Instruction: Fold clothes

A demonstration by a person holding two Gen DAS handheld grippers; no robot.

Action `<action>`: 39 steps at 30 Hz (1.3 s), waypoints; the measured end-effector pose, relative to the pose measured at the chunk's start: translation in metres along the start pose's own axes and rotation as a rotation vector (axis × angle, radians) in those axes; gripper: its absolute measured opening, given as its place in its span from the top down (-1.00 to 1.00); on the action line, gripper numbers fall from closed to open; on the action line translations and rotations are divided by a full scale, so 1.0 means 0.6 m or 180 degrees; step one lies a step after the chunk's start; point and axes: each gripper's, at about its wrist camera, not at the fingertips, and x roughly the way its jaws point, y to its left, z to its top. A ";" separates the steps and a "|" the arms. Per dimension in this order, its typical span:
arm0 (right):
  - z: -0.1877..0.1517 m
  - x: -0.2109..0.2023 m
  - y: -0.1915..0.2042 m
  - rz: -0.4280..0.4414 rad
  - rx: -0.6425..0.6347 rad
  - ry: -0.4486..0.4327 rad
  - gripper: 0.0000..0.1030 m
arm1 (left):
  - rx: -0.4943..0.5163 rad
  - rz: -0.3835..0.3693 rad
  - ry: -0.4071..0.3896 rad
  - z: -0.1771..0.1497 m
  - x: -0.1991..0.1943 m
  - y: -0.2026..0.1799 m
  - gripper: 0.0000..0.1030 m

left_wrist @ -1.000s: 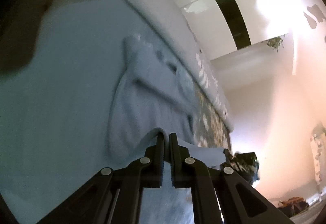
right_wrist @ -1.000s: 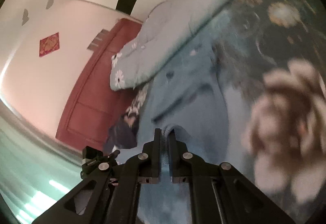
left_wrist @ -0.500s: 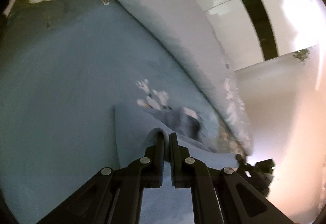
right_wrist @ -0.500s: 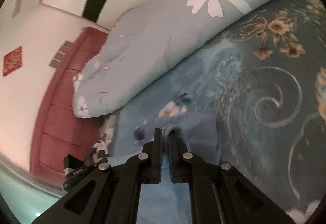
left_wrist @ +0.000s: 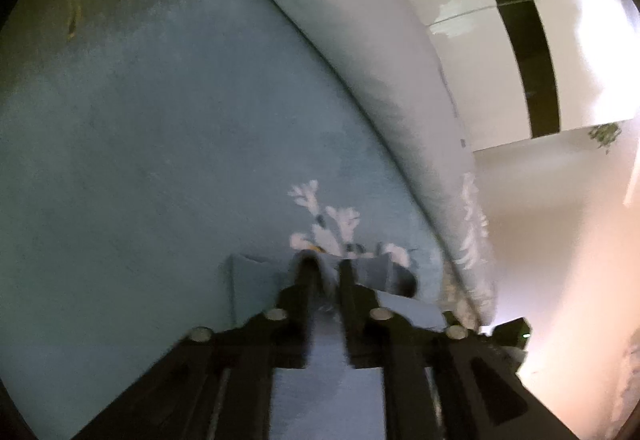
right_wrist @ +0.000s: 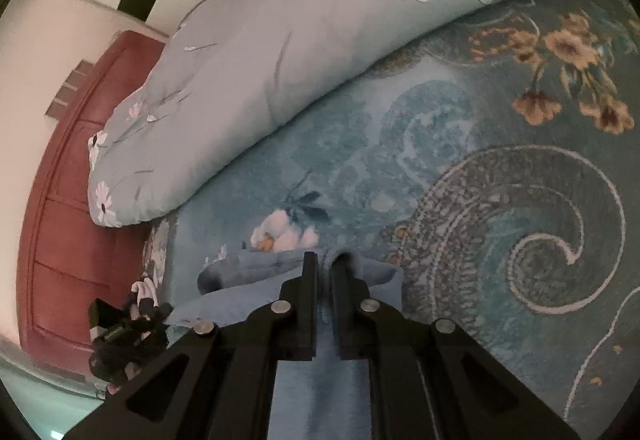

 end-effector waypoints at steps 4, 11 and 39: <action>-0.001 -0.024 0.017 0.0047 -0.0109 -0.0042 0.17 | 0.0134 0.0037 -0.0111 -0.009 -0.039 -0.024 -0.11; -0.058 -0.101 0.005 0.0261 -0.0303 -0.0196 -0.17 | 0.0422 0.0291 -0.0139 -0.104 -0.104 -0.018 -0.18; -0.206 -0.159 -0.070 0.0115 -0.0441 -0.0014 0.89 | 0.0257 0.0300 0.0059 -0.263 -0.096 0.054 -0.20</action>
